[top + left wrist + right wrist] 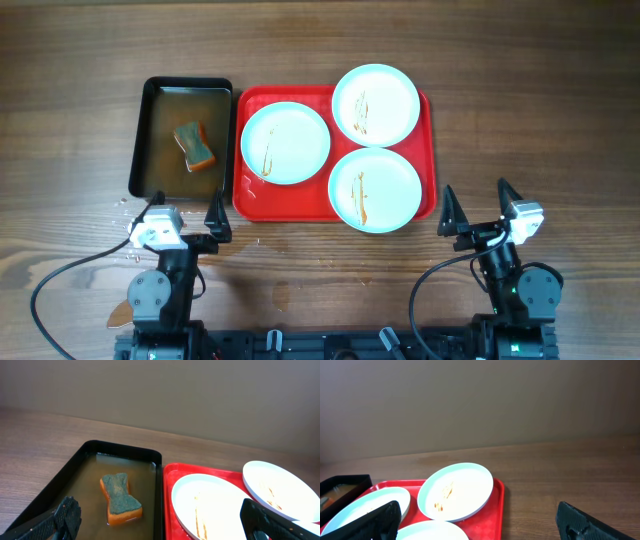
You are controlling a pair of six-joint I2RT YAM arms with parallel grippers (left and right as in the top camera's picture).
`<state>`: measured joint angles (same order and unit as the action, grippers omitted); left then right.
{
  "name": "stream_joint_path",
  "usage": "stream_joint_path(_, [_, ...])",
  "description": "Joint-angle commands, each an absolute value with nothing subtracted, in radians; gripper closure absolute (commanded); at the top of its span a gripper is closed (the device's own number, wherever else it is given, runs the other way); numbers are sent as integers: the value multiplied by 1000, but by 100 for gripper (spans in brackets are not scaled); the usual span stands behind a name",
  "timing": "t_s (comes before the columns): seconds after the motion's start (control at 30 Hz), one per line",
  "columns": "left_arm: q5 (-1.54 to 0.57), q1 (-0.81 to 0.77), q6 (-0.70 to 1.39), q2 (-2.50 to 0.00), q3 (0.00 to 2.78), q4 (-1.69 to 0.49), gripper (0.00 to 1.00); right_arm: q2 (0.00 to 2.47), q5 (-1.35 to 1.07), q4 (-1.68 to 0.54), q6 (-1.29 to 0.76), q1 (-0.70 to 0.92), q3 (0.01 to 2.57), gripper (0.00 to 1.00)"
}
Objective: Clean dirty plates on tray and stack at the side
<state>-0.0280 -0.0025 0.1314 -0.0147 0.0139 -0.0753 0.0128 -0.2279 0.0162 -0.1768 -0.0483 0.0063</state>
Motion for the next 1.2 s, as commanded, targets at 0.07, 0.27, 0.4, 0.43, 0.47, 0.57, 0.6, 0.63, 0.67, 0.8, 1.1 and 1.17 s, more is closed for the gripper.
stream_joint_path(0.07, [-33, 5, 109, -7, 6, -75, 0, 18, -232, 19, -159, -43, 5, 0])
stream_joint_path(0.27, [-33, 5, 109, -7, 6, -75, 0, 18, -232, 19, -159, -42, 5, 0])
stream_joint_path(0.4, [-33, 5, 109, -7, 6, -75, 0, 18, -232, 19, -159, -42, 5, 0])
stream_joint_path(0.43, [-33, 5, 109, -7, 6, -75, 0, 18, -232, 19, -159, -43, 5, 0])
stream_joint_path(0.47, [-33, 5, 109, -7, 6, -75, 0, 18, -232, 19, -159, -43, 5, 0])
stream_joint_path(0.57, [-33, 5, 109, -7, 6, -75, 0, 18, -232, 19, -159, -42, 5, 0])
stream_joint_path(0.6, [-33, 5, 109, -7, 6, -75, 0, 18, -232, 19, -159, -43, 5, 0])
stream_joint_path(0.63, [-33, 5, 109, -7, 6, -75, 0, 18, -232, 19, -158, -43, 5, 0])
stream_joint_path(0.67, [-33, 5, 109, -7, 6, -75, 0, 18, -210, 17, -119, -43, 6, 0])
stream_joint_path(0.8, [-33, 5, 109, -7, 6, -66, 0, 18, -202, 17, -78, -43, 6, 0])
stream_joint_path(1.1, [-112, 5, 113, -7, 6, -65, 0, 18, -191, 61, -72, -43, 6, 0])
stream_joint_path(1.17, [-170, 5, 136, -7, 6, -57, 0, 18, -220, 98, -125, -43, 6, 0])
